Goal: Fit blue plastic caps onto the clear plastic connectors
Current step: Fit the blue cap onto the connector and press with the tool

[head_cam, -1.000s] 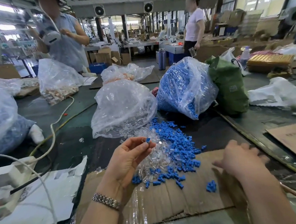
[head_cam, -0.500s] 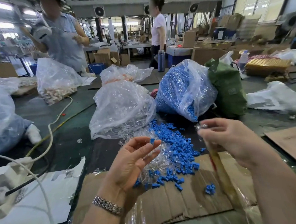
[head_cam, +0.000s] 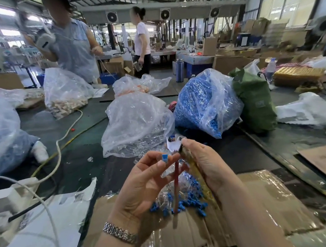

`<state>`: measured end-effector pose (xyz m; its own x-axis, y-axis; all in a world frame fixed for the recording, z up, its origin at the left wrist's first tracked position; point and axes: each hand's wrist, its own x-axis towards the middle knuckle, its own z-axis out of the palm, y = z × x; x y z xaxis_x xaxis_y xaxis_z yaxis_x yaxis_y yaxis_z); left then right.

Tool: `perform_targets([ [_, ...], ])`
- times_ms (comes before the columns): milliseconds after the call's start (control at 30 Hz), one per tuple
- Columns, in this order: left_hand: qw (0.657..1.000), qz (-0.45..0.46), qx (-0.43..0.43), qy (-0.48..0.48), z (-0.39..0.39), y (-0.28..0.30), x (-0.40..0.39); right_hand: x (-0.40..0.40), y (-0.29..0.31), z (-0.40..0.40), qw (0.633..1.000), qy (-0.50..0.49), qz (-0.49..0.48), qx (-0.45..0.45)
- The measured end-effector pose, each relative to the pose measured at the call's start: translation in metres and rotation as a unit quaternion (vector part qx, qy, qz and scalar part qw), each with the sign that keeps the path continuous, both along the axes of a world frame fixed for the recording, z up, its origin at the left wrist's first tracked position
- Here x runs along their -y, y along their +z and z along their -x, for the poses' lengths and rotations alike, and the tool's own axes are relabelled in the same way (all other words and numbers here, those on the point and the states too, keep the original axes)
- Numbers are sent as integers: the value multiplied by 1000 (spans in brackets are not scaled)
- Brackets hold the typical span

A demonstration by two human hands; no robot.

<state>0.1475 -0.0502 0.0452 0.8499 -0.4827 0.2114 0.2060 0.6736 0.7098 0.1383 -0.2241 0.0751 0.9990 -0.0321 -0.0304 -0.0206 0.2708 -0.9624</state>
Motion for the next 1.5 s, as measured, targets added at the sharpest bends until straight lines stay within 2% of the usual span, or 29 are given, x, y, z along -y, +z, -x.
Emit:
perform_targets([
  [167,1000,-13,22,14,2,0,7,-6,-7,2,1000,5,-7,-10],
  [267,999,-4,9,46,2,3,10,-16,-6,8,999,51,-18,4],
  [367,997,6,-4,79,-1,3,4,-27,-8,20,993,113,-37,-19],
  [500,997,24,-5,67,-3,3,-5,-32,-14,38,974,212,-54,-62],
  [600,997,26,-5,69,-2,3,-4,-33,-15,38,974,207,-51,-73],
  [833,997,-20,36,59,4,4,-6,-18,-8,40,977,189,70,-65],
  [967,998,-19,42,40,6,6,-9,-3,-6,45,972,214,43,-85],
  [1133,995,-58,44,69,7,10,-8,-9,-16,49,973,142,161,-87],
  [1233,996,-54,35,68,6,9,-9,-12,-18,52,958,101,262,-52],
  [1433,997,-37,35,53,8,11,0,-24,-17,62,928,99,357,-40],
  [1500,997,-46,26,61,8,10,0,-25,-15,61,927,108,353,-60],
])
